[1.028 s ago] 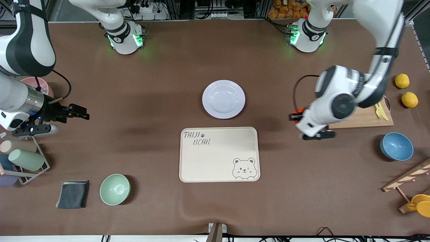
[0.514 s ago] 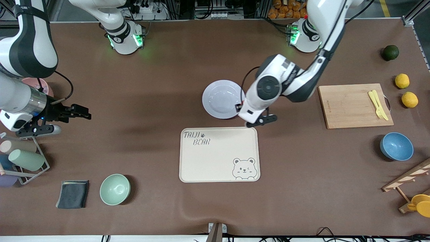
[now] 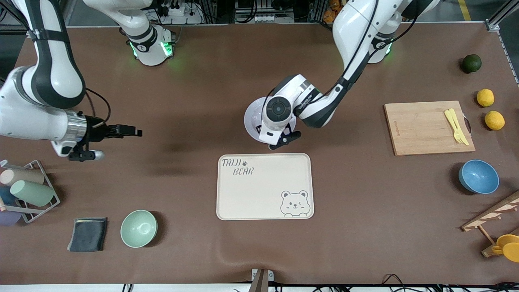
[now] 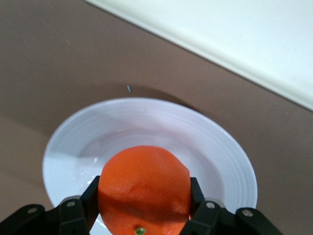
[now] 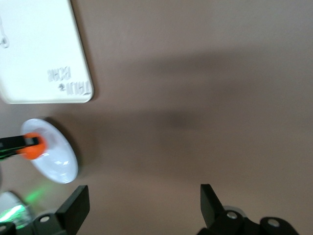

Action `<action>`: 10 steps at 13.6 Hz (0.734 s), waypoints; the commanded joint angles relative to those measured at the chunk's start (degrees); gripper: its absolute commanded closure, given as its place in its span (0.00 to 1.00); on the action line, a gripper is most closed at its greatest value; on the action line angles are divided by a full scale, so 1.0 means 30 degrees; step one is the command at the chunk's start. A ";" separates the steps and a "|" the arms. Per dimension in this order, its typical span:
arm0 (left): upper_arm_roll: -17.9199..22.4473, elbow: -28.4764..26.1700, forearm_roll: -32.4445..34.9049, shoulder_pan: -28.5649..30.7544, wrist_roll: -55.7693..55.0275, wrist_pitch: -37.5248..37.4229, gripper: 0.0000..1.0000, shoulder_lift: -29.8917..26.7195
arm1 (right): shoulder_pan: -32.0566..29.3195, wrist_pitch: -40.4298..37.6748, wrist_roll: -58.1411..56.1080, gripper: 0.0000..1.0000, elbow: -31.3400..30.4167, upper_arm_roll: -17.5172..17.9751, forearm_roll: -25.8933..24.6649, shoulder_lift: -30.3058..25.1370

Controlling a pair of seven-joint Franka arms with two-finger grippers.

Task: Place orange and plate with both arms
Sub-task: 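Release the orange onto the plate while the right gripper approaches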

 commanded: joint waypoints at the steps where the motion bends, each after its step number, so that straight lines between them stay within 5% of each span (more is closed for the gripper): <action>1: 0.0178 0.0551 -0.0053 -0.0827 -0.0690 0.0389 0.63 0.0810 | 0.0426 0.0167 -0.0352 0.00 -0.2196 0.0101 0.2804 -0.0592; 2: 0.0178 0.0493 -0.0082 -0.0828 -0.0807 0.0593 0.48 0.0957 | 0.0923 0.0226 -0.0527 0.00 -0.2666 0.0102 0.3188 -0.0593; 3: 0.0178 0.0405 -0.0112 -0.0828 -0.0896 0.0595 0.15 0.0988 | 0.1247 0.0226 -0.0935 0.00 -0.3135 0.0102 0.3946 -0.0593; 4: 0.0178 0.0346 -0.0025 -0.0828 -0.1244 0.0595 0.00 0.0959 | 0.1628 0.0226 -0.1229 0.00 -0.3633 0.0102 0.4679 -0.0651; 10: 0.0207 0.0492 0.0064 0.1070 -0.1045 -0.0894 0.00 -0.2137 | 0.3706 0.2445 -0.3280 0.00 -0.5801 0.0102 0.8312 -0.0622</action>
